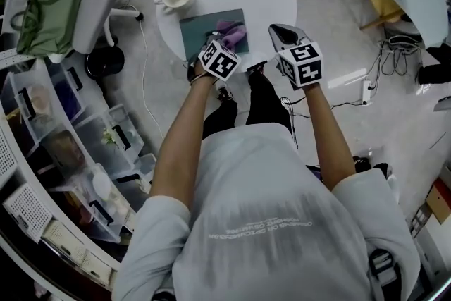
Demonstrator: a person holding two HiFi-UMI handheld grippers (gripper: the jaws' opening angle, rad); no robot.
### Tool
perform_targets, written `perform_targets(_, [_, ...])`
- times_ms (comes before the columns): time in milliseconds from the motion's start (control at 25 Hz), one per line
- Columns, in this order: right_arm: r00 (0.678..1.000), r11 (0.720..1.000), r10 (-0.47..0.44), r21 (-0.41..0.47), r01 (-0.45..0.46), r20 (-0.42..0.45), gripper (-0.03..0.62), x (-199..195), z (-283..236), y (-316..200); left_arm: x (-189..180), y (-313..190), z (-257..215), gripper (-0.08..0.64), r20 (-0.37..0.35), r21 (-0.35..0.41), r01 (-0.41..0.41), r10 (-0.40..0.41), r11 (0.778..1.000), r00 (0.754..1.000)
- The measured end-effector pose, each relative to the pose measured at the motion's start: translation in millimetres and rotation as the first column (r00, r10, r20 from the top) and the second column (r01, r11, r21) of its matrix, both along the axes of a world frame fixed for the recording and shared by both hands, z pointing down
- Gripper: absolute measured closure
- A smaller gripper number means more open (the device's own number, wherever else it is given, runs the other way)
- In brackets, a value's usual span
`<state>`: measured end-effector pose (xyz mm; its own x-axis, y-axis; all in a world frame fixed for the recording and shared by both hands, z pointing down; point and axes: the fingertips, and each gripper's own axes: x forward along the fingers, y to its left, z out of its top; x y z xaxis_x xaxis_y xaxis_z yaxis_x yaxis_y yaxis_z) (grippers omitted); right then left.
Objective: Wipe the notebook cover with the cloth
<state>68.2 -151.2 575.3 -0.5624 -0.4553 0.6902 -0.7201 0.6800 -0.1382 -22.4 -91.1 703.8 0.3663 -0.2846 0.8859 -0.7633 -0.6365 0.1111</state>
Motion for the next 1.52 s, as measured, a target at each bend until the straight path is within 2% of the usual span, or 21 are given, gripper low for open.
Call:
perform_targets(320, [0.997, 0.996, 0.08, 0.037, -0.08, 0.001, 0.592, 4, -16, 36, 6, 34, -2, 0.495, -0.003, 0.019, -0.113, 0.113, 0.993, 0.994])
perform_targets(440, [0.995, 0.994, 0.1, 0.052, -0.1, 0.005, 0.592, 1, -22, 47, 6, 46, -1, 0.496, -0.019, 0.0, -0.144, 0.144, 0.99, 0.989])
perform_targets(520, [0.994, 0.992, 0.11, 0.058, -0.11, 0.006, 0.592, 0, -25, 52, 6, 60, 1, 0.495, -0.077, -0.065, -0.147, 0.142, 0.987, 0.987])
perform_targets(600, [0.993, 0.991, 0.119, 0.059, -0.119, 0.008, 0.592, -1, -25, 56, 2, 73, -4, 0.495, -0.161, -0.127, -0.127, 0.106, 0.984, 0.981])
perform_targets(680, [0.991, 0.99, 0.132, 0.053, -0.133, 0.015, 0.592, 2, -24, 58, 4, 73, -22, 0.495, -0.278, -0.116, -0.078, 0.043, 0.99, 0.96])
perform_targets(760, [0.989, 0.988, 0.149, 0.043, -0.149, 0.022, 0.592, 6, -22, 57, 0, 57, -42, 0.495, -0.336, -0.056, -0.02, 0.0, 0.998, 0.942])
perform_targets(840, [0.987, 0.987, 0.158, 0.038, -0.159, 0.02, 0.592, 7, -22, 53, -12, 33, -60, 0.495, -0.323, 0.027, 0.041, -0.03, 0.999, 0.946])
perform_targets(960, [0.987, 0.987, 0.158, 0.037, -0.159, 0.027, 0.592, 1, -24, 49, -39, -11, -85, 0.495, -0.284, 0.151, 0.14, -0.093, 0.979, 0.954])
perform_targets(1080, [0.987, 0.987, 0.157, 0.032, -0.158, 0.039, 0.592, -7, -25, 46, -55, -45, -101, 0.495, -0.269, 0.222, 0.168, -0.105, 0.961, 0.957])
perform_targets(1200, [0.986, 0.987, 0.16, 0.02, -0.161, 0.04, 0.592, -12, -24, 42, -63, -70, -97, 0.495, -0.226, 0.231, 0.149, -0.096, 0.961, 0.969])
perform_targets(1320, [0.988, 0.988, 0.153, 0.004, -0.153, 0.033, 0.592, -12, -21, 38, -68, -85, -79, 0.495, -0.144, 0.209, 0.115, -0.086, 0.971, 0.986])
perform_targets(1440, [0.986, 0.987, 0.162, -0.013, -0.161, 0.037, 0.592, -8, -19, 36, -75, -85, -48, 0.495, -0.045, 0.165, 0.064, -0.057, 0.984, 0.997])
perform_targets(1520, [0.984, 0.984, 0.175, -0.025, -0.174, 0.045, 0.592, -4, -18, 34, -75, -76, -26, 0.495, -0.018, 0.114, 0.017, -0.016, 0.993, 1.0])
